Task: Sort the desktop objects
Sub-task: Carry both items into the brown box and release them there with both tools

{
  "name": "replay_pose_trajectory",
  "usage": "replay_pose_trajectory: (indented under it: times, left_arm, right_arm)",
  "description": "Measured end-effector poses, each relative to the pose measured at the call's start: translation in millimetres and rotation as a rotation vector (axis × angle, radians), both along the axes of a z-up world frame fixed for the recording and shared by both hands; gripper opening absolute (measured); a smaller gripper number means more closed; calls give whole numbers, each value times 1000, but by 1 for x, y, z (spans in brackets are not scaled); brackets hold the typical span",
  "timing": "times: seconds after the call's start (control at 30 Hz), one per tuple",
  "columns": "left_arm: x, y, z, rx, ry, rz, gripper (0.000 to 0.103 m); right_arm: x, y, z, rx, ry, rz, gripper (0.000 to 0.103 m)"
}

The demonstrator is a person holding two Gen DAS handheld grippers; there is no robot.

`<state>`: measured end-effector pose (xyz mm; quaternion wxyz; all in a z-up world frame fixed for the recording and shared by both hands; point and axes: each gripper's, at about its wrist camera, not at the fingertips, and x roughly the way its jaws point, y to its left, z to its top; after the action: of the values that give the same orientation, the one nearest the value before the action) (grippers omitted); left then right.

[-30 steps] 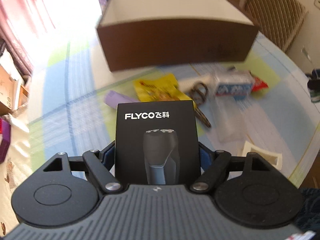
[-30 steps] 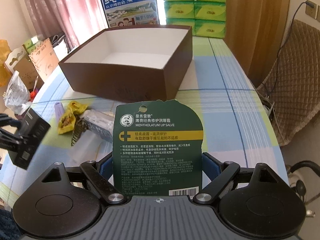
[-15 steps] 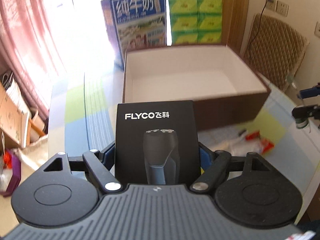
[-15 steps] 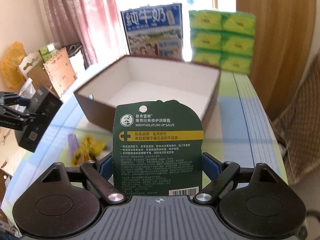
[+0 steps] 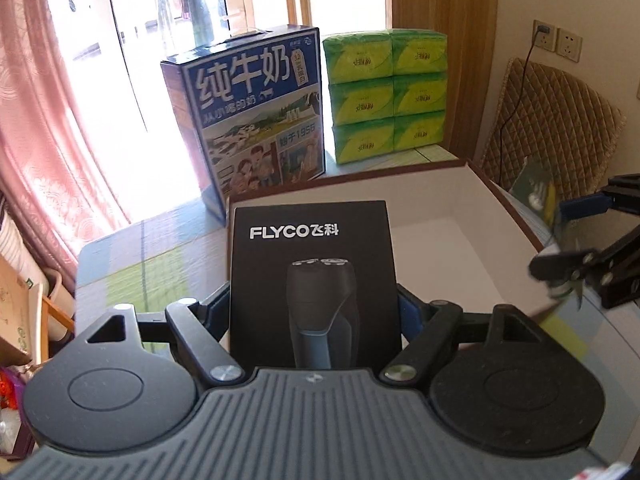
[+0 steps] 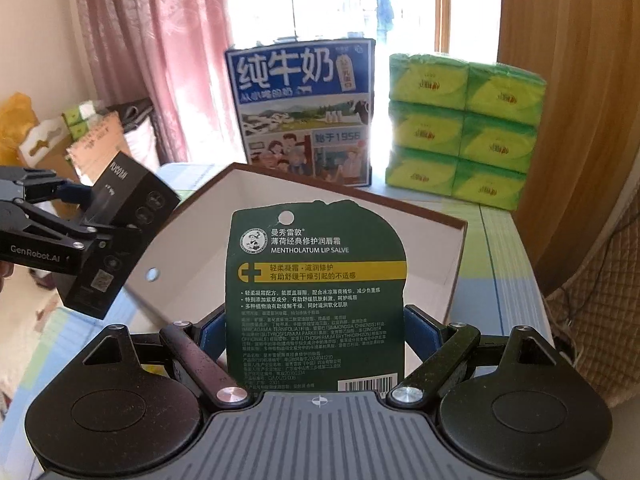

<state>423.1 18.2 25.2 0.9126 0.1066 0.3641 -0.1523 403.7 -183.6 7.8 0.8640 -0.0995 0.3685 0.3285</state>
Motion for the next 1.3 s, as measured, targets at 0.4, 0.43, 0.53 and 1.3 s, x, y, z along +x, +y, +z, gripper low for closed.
replay_pose_trajectory:
  times: [0.4,0.43,0.53,1.3]
  left_arm:
    - [81,-26,-64,64,145,18,77]
    - [84,-28,-69,81,153,16,77]
    - [91,-33,-84,110,183,9,77]
    - [96,-29,-87,133,163,-6,84]
  right_arm:
    - [53,38,-51,-143,85,-62,85]
    - [55,40,-55,-156,88,-62,85]
    - [58,44,-64,-192,95,-56,85]
    - [58,49,-80,-289,-48,-69,99]
